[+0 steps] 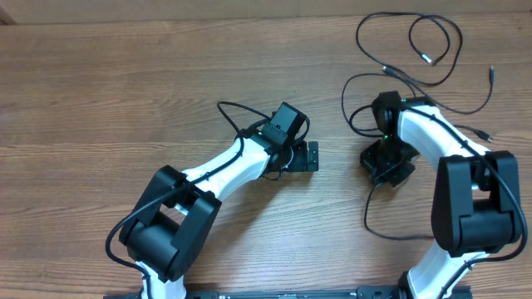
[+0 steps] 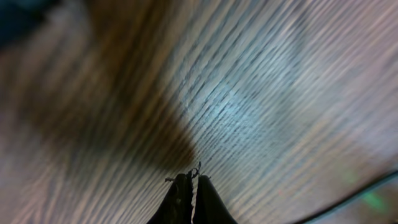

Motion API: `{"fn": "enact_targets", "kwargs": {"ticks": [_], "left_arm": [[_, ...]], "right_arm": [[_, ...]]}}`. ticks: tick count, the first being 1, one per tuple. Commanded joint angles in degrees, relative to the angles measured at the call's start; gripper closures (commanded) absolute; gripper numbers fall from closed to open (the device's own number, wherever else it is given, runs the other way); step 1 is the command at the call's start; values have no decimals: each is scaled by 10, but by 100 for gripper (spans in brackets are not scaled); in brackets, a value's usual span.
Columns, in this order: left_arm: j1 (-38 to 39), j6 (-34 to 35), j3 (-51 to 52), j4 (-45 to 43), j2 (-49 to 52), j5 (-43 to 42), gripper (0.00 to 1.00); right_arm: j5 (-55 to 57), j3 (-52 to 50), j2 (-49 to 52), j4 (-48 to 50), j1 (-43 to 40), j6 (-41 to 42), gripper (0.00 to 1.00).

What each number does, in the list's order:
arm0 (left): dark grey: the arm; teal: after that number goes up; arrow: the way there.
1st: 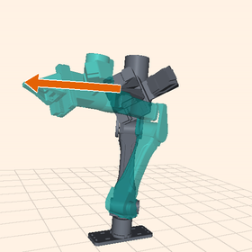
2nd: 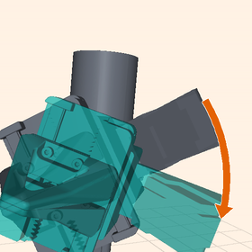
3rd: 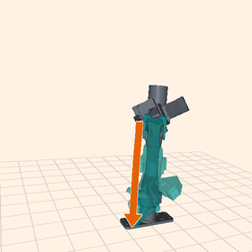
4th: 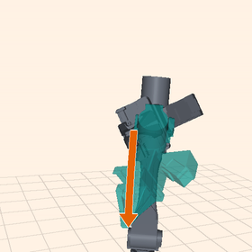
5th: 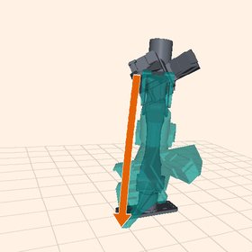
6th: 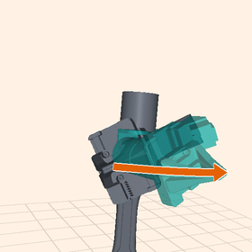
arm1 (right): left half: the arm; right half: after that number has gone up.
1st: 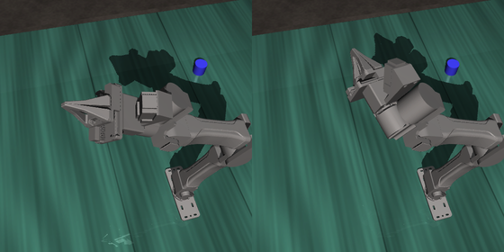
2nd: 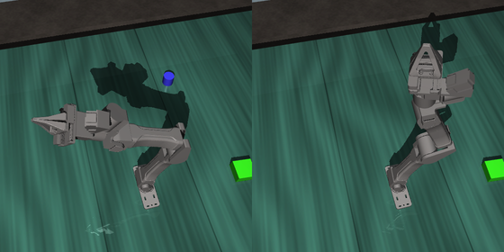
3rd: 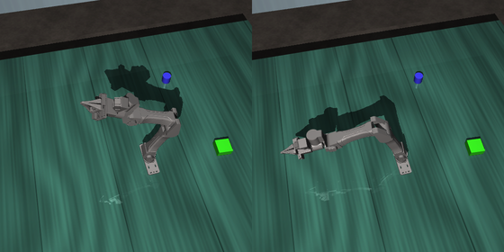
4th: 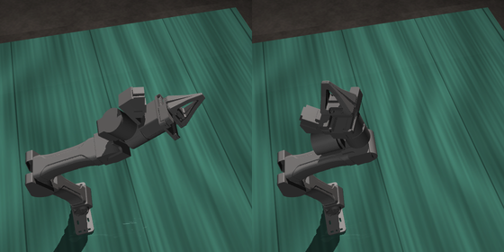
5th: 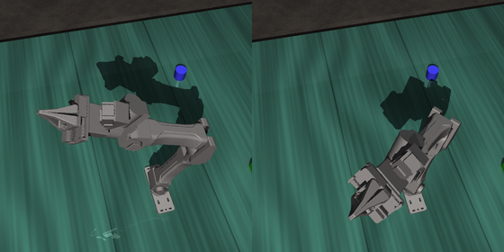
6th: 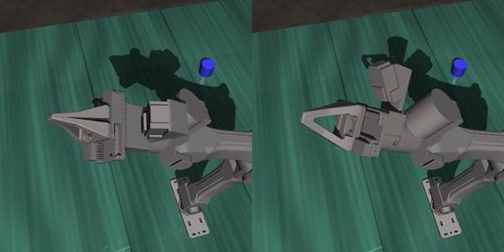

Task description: Untangle cables

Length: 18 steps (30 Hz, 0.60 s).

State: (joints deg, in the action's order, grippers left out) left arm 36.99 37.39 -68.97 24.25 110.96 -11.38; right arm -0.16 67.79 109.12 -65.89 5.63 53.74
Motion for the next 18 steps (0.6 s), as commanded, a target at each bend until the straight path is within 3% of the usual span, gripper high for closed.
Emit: {"fn": "enact_targets", "kwargs": {"ticks": [1,12,18], "left_arm": [[-6,3,2,8,9,-7,0],[-6,3,2,9,9,-7,1],[-6,3,2,9,9,-7,0]], "right_arm": [[-25,-21,-7,21,3,0,96],[-25,-41,-7,76,3,-15,96],[-22,45,-9,20,1,-53,96]]}}
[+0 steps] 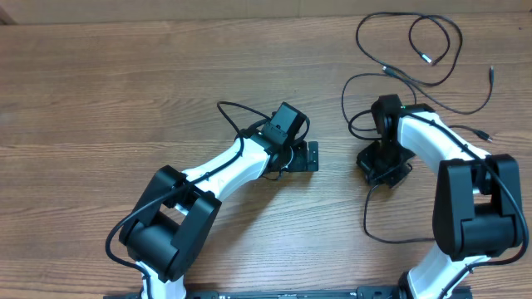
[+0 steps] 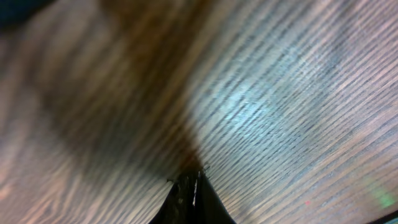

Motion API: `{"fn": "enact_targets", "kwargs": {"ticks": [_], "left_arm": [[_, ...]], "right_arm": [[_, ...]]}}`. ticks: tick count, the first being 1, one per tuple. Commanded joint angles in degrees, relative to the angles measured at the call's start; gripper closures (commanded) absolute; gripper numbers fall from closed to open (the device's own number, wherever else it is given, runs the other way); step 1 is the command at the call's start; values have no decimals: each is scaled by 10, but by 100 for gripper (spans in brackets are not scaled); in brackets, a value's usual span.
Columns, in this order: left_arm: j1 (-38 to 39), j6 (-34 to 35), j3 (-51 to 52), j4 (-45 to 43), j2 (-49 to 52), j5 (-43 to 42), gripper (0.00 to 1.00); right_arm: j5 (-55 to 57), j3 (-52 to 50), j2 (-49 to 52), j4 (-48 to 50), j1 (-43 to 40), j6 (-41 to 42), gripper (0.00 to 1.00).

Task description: Untangle cables

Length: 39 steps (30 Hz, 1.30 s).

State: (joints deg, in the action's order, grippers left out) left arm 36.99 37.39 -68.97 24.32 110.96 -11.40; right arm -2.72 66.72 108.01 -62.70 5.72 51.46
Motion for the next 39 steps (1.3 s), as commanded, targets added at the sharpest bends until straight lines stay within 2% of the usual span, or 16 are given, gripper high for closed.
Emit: {"fn": "enact_targets", "kwargs": {"ticks": [1,8,13,15,28,39], "left_arm": [[-6,3,2,9,9,-7,0],[-6,3,2,9,9,-6,0],[-6,3,2,9,9,-7,1],[-6,3,2,9,9,-7,1],[-6,3,2,10,9,-6,0],[-6,3,2,7,9,-5,1]], "right_arm": [[8,83,1,-32,0,-41,96],[56,300,0,-201,0,-68,96],[57,389,0,-315,0,-85,96],[57,384,1,-344,0,-84,96],[57,250,1,-343,1,-92,96],[54,169,1,-276,2,-89,96]]}}
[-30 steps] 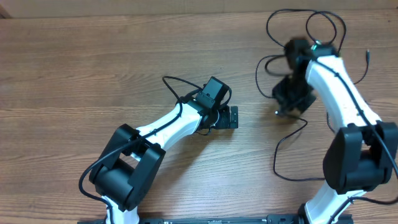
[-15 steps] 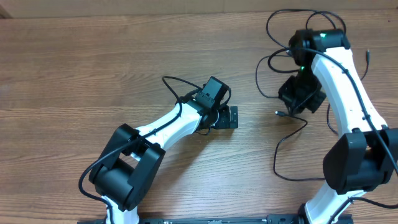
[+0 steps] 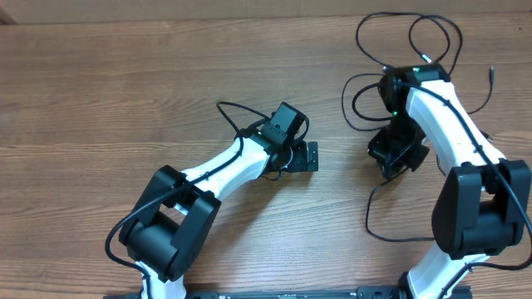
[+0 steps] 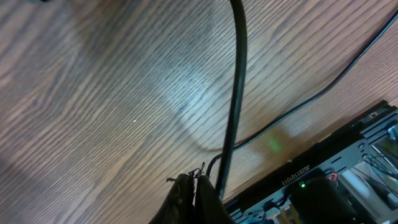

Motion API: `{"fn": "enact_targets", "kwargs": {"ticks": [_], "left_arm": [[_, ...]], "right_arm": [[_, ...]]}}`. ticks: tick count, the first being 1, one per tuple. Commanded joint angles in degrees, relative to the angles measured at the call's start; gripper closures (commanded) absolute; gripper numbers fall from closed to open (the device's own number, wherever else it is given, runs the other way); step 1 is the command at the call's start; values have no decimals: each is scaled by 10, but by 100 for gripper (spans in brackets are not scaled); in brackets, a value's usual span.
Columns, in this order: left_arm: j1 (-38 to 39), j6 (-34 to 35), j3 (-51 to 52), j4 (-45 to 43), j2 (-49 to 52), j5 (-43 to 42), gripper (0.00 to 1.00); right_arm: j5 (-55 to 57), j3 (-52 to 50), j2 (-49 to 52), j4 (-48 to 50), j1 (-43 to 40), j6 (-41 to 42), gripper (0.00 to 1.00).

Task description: Untangle cables

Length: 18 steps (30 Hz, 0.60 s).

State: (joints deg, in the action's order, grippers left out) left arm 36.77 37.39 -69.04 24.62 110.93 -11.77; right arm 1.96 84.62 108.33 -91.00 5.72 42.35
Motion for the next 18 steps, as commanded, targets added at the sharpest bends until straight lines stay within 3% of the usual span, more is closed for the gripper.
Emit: {"fn": "enact_targets", "kwargs": {"ticks": [1,18], "left_arm": [[-4,3,3,4,9,-1,0],[-4,3,3,4,9,-1,0]], "right_arm": [[7,-11,-3,9,2,2,96],[2,3,-3,10,1,9,96]]}}
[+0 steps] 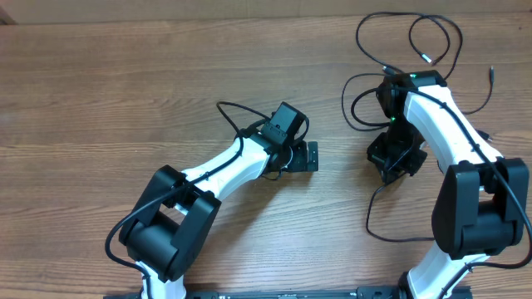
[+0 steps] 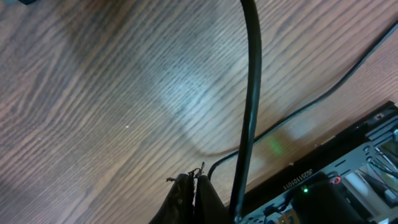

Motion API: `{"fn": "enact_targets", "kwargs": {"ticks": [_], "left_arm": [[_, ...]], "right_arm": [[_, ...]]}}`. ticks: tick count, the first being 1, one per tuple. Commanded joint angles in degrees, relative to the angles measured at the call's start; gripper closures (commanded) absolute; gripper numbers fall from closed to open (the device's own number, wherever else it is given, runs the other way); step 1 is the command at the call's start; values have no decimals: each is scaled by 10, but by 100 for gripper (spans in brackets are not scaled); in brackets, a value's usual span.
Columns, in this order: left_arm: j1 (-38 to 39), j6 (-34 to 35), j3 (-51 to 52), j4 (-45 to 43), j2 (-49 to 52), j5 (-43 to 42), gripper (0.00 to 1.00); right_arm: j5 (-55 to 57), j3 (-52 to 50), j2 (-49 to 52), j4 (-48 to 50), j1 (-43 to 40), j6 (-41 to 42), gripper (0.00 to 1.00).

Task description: Untangle cables

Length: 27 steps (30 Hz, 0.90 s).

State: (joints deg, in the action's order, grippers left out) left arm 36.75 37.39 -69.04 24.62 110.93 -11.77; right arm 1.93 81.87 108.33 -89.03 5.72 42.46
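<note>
Thin black cables (image 1: 428, 59) lie looped over one another at the table's far right, with loose plug ends (image 1: 492, 73) around them. My right gripper (image 1: 397, 162) hangs nearer than that tangle, apart from it. In the right wrist view the right gripper (image 2: 194, 179) is shut, jaws pressed together with only a frayed wisp at the tips. A thick black cable (image 2: 250, 93) runs down just right of the fingers, beside them and not between them. My left gripper (image 1: 307, 156) rests at the table's middle; its jaws are not clear from above.
A thinner cable (image 2: 323, 96) lies on the wooden table (image 1: 125, 83) and curves toward the black base frame (image 2: 336, 168) at the near edge. Another cable loop (image 1: 349, 95) sits left of the right wrist. A cable curve (image 1: 370, 224) lies near the right arm's base.
My right gripper has shifted only slightly and stays shut. The thick cable beside it stands a little further right in the wrist view. The left arm has not moved.
My right gripper was shut and very close to the table, and remained so a moment later. Then its wrist stood further back and higher, with a thick cable and the base frame in its view. Now it is nearly unchanged. The left arm stayed still throughout.
</note>
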Motion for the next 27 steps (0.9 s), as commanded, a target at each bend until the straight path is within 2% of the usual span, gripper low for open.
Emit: {"fn": "enact_targets", "kwargs": {"ticks": [1,9,18,27], "left_arm": [[-4,3,3,4,9,-1,0],[-4,3,3,5,9,-1,0],[-4,3,3,9,9,-1,1],[-4,3,3,9,9,0,0]], "right_arm": [[1,48,-3,-18,1,7,96],[3,178,-7,-81,1,-8,96],[-6,136,-10,-81,7,-12,96],[-33,110,-12,-81,7,-51,96]]}}
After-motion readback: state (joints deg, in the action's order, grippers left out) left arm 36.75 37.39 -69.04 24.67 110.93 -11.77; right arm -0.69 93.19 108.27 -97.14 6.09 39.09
